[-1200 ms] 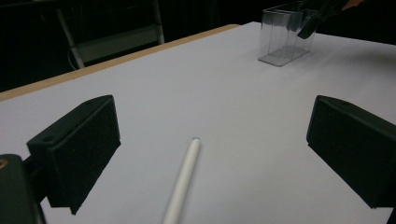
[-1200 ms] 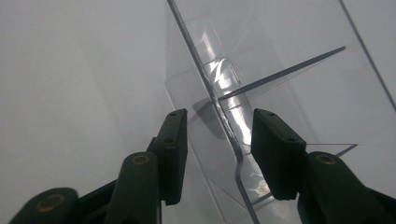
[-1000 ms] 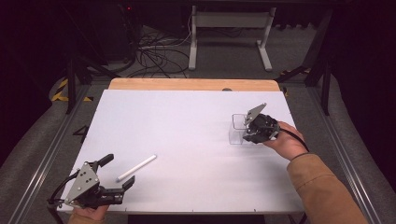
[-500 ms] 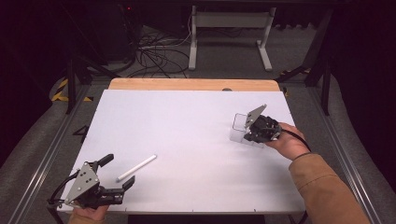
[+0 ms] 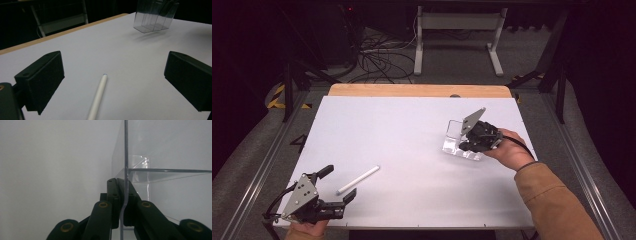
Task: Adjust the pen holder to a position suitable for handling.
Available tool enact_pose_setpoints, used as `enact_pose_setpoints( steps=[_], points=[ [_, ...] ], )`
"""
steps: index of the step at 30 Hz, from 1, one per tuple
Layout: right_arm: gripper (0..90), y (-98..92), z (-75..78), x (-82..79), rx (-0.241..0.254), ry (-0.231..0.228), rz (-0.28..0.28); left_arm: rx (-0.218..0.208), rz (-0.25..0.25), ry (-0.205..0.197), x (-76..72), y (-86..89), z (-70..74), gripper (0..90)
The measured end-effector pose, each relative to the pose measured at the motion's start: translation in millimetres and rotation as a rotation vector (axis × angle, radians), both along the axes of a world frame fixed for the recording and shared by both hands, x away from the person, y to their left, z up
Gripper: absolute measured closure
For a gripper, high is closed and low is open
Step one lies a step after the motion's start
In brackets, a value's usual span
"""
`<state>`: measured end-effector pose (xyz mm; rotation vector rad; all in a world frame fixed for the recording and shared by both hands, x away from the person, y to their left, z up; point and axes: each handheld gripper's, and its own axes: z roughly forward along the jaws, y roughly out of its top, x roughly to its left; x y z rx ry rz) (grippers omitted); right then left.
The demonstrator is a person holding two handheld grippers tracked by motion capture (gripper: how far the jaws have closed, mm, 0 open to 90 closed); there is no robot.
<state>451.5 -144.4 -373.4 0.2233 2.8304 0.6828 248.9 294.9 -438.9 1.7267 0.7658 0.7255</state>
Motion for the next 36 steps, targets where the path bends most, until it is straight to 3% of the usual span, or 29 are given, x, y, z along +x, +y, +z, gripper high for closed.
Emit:
enact_pose_setpoints(
  steps=[8, 22, 28, 36],
  points=[
    [86.5, 45.8, 3.6, -4.2, -0.013, 0.013, 0.083, -0.003, -0.001, -0.002, -0.2, 0.5, 0.2, 3.5],
    [86.2, 111.0, -9.9, -8.1, -0.047, 0.057, 0.18, -0.005, -0.002, -0.005, -0.6, 1.5, 0.5, 3.5],
    [86.3, 124.9, -13.7, -9.2, -0.055, 0.062, 0.208, -0.014, -0.002, 0.002, -0.5, 1.5, 0.1, 3.5],
    [86.3, 128.3, -17.0, -9.4, -0.082, 0.056, 0.213, -0.013, -0.002, 0.001, -0.4, 1.0, -0.1, 3.5]
  ],
)
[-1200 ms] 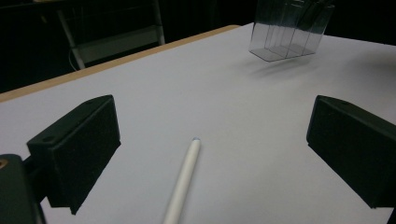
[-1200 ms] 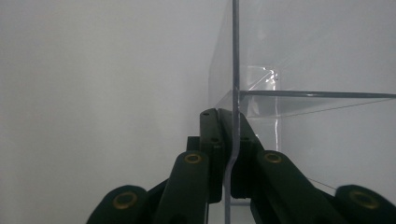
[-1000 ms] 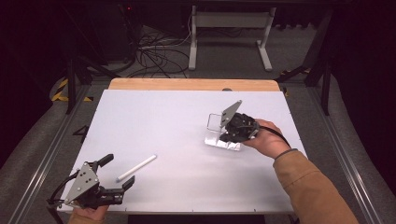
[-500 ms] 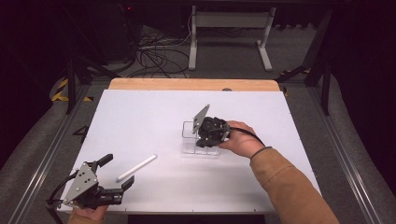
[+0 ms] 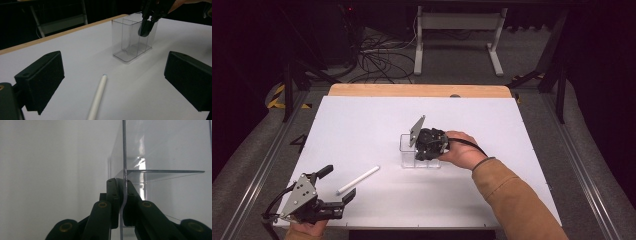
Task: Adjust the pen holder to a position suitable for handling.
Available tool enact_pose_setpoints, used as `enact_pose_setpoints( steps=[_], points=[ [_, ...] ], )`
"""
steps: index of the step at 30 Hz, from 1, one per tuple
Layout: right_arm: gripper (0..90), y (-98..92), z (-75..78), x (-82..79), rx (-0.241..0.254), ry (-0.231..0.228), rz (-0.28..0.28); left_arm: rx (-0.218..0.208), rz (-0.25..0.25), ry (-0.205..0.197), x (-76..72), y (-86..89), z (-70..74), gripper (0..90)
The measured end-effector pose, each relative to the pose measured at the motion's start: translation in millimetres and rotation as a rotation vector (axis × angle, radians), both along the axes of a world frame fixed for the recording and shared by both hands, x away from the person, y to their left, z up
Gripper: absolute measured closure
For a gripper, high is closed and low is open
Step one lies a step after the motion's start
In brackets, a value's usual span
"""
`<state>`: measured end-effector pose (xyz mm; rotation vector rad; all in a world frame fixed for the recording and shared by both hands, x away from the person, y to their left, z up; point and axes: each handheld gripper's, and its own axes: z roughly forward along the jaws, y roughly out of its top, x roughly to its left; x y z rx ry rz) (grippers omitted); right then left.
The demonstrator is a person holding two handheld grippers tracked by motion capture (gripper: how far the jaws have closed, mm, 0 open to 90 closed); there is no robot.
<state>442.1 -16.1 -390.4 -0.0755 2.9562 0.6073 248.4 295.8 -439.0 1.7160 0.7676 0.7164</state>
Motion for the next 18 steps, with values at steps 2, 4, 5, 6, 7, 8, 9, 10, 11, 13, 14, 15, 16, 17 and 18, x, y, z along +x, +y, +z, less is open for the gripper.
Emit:
enact_pose_setpoints(
  steps=[2, 4, 5, 6, 7, 8, 9, 10, 11, 13, 14, 15, 16, 17, 18],
  points=[
    [86.1, 0.5, -0.9, 0.0, -0.003, 0.001, 0.005, 0.001, 0.0, -0.001, 0.1, -0.3, -0.1, 3.5],
    [86.0, 1.2, -1.7, 0.0, -0.003, 0.003, 0.01, 0.0, -0.001, 0.001, 0.2, -0.3, -0.1, 3.5],
    [86.1, 1.5, -1.9, -0.4, -0.004, 0.003, 0.008, 0.001, 0.0, 0.001, 0.1, -0.2, -0.1, 3.5],
    [86.1, 1.8, -2.0, -0.4, -0.006, 0.0, 0.014, 0.0, -0.001, 0.001, 0.2, -0.2, -0.1, 3.5],
    [86.3, 2.2, -2.5, -0.8, -0.003, -0.002, 0.017, 0.0, -0.001, 0.001, 0.1, -0.2, -0.1, 3.5],
    [86.2, 2.3, -2.6, -0.7, -0.003, -0.003, 0.023, -0.001, 0.0, -0.001, 0.1, -0.2, -0.2, 3.5],
    [86.2, 2.1, -2.5, -0.9, -0.003, -0.003, 0.021, -0.001, 0.0, 0.0, 0.1, -0.1, -0.2, 3.5],
    [86.2, 1.8, -2.4, -0.7, -0.003, -0.002, 0.023, -0.002, 0.0, 0.0, 0.2, 0.0, -0.2, 3.5],
    [86.2, 1.5, -2.5, -0.5, -0.001, -0.001, 0.027, -0.002, 0.0, 0.0, 0.2, 0.1, -0.2, 3.5],
    [86.4, 1.2, -2.4, -0.3, 0.001, 0.001, 0.029, 0.001, -0.001, 0.0, 0.1, 0.2, -0.1, 3.5],
    [86.3, 1.0, -2.5, -0.4, 0.003, 0.002, 0.03, 0.001, -0.001, 0.0, 0.0, 0.2, -0.1, 3.5],
    [86.3, 0.8, -2.4, -0.4, 0.003, 0.003, 0.03, 0.002, 0.0, -0.002, 0.1, 0.2, 0.0, 3.5],
    [86.4, 0.7, -2.3, -0.3, 0.004, 0.002, 0.03, 0.002, 0.0, -0.002, 0.1, 0.2, 0.0, 3.5],
    [86.4, 0.5, -2.3, -0.2, 0.006, 0.004, 0.03, 0.001, -0.001, 0.0, 0.0, 0.1, -0.1, 3.5],
    [86.5, 0.3, -2.3, -0.1, 0.007, 0.004, 0.03, -0.001, 0.0, 0.0, 0.1, 0.0, -0.2, 3.5]
  ],
)
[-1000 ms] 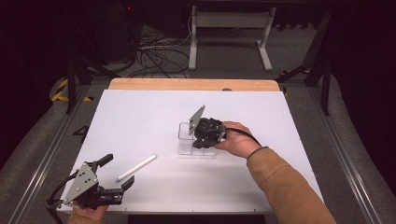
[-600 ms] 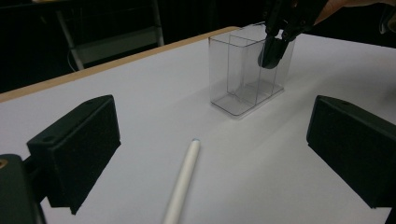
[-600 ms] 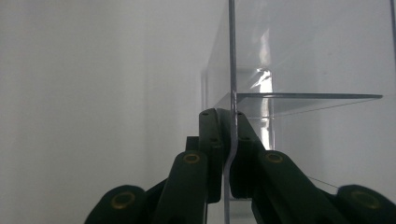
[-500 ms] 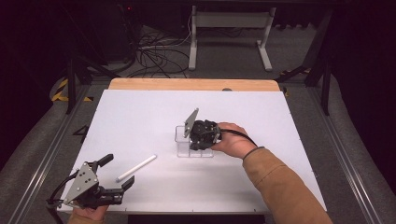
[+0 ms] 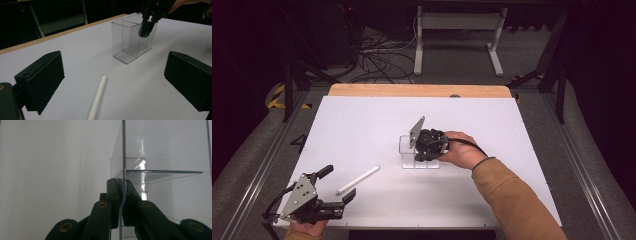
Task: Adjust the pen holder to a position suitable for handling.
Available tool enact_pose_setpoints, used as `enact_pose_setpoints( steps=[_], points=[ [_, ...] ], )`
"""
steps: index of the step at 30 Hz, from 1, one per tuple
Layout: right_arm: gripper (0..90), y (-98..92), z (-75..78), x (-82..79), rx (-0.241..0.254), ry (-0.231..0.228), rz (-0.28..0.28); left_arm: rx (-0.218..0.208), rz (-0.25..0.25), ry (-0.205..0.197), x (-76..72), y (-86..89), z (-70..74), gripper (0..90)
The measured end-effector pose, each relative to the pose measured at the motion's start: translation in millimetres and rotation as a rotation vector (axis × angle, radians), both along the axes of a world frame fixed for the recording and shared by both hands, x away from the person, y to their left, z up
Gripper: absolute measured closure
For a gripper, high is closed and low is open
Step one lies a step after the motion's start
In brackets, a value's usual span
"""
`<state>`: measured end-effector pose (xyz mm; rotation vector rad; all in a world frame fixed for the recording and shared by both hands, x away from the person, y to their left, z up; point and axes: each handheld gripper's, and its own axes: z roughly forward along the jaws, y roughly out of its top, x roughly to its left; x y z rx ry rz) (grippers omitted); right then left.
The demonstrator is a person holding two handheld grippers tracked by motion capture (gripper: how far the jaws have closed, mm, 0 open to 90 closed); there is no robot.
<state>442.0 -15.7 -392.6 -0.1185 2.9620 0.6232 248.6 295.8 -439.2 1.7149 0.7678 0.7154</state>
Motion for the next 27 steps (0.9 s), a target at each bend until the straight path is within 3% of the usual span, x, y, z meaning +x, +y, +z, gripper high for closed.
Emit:
enact_pose_setpoints(
  steps=[5, 7, 11, 14, 20, 27],
  points=[
    [85.7, -0.7, 0.4, -0.2, 0.001, -0.001, 0.0, 0.003, -0.002, 0.002, 0.2, -0.1, -0.1, 3.5],
    [80.9, -2.0, 1.9, -0.3, 0.014, -0.007, -0.003, 0.002, -0.001, 0.001, 0.1, -0.1, 0.0, 3.5],
    [64.9, -11.2, 11.9, -1.4, 0.101, -0.001, -0.042, 0.001, 0.0, 0.001, 0.7, -0.1, -0.2, 3.5],
    [44.5, -19.7, 19.4, -4.4, 0.171, -0.017, -0.068, 0.005, -0.004, 0.002, 1.8, -0.3, 0.0, 3.5],
    [28.4, -32.0, 29.3, -11.2, 0.265, -0.045, -0.116, 0.01, -0.009, 0.008, 4.2, -2.3, 0.3, 3.5],
    [16.2, -46.5, 40.4, -17.2, 0.357, -0.056, -0.172, -0.002, -0.014, 0.021, 7.0, -1.1, 0.3, 3.1]
  ],
)
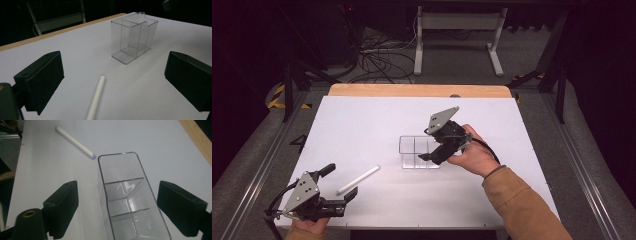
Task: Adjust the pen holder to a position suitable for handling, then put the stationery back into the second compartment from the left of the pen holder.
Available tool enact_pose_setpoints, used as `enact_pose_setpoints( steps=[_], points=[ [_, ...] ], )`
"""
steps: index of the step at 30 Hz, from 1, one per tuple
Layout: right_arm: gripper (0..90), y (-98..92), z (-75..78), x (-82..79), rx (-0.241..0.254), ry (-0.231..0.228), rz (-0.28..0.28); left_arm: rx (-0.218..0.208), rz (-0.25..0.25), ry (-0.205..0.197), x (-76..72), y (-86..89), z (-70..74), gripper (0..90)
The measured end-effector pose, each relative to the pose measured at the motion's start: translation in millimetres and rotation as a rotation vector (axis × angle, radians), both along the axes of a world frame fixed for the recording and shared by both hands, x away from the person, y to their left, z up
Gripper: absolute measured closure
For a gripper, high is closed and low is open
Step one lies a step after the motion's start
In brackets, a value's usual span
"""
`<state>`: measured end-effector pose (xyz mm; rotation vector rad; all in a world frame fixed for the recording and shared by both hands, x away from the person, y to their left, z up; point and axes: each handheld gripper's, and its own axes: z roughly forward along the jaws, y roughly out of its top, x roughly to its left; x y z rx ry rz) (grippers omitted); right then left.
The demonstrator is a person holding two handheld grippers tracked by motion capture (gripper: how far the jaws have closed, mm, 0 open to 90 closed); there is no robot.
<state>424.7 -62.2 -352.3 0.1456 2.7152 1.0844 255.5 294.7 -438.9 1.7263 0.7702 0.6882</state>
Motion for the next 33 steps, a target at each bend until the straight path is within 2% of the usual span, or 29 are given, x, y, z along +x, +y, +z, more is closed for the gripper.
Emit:
enact_pose_setpoints(
  steps=[7, 12, 15, 20, 23, 26, 28, 32, 33],
  points=[
    [7.1, -15.5, 10.9, -10.8, 0.076, -0.049, -0.041, 0.001, -0.003, -0.003, 0.8, -0.9, 0.8, 3.0],
    [6.2, -20.7, 13.9, -13.5, 0.089, -0.059, -0.043, -0.009, -0.005, 0.003, 1.5, -2.7, 0.7, 2.8],
    [4.8, -23.6, 15.5, -14.7, 0.101, -0.066, -0.049, -0.001, -0.011, 0.0, 2.6, -2.3, 1.5, 2.5],
    [1.2, -36.1, 16.7, -23.4, 0.138, -0.095, -0.084, -0.011, -0.017, 0.006, 3.8, -2.0, 3.0, 1.8],
    [0.0, -49.2, 14.1, -30.0, 0.171, -0.113, -0.117, -0.005, -0.017, 0.001, 5.5, -1.5, 5.2, 1.7],
    [0.0, -67.4, 8.8, -38.3, 0.228, -0.125, -0.156, 0.003, -0.015, 0.005, 8.1, -2.5, 6.7, 1.8],
    [0.0, -80.3, 3.5, -44.3, 0.265, -0.129, -0.18, 0.014, -0.016, 0.007, 10.1, -2.7, 7.7, 1.9],
    [0.0, -102.5, -9.0, -55.9, 0.324, -0.125, -0.224, 0.001, -0.019, 0.028, 12.2, -3.9, 9.8, 2.6],
    [0.0, -107.1, -12.7, -58.9, 0.336, -0.129, -0.234, 0.013, -0.022, 0.029, 13.1, -3.2, 10.9, 2.7]
  ],
)
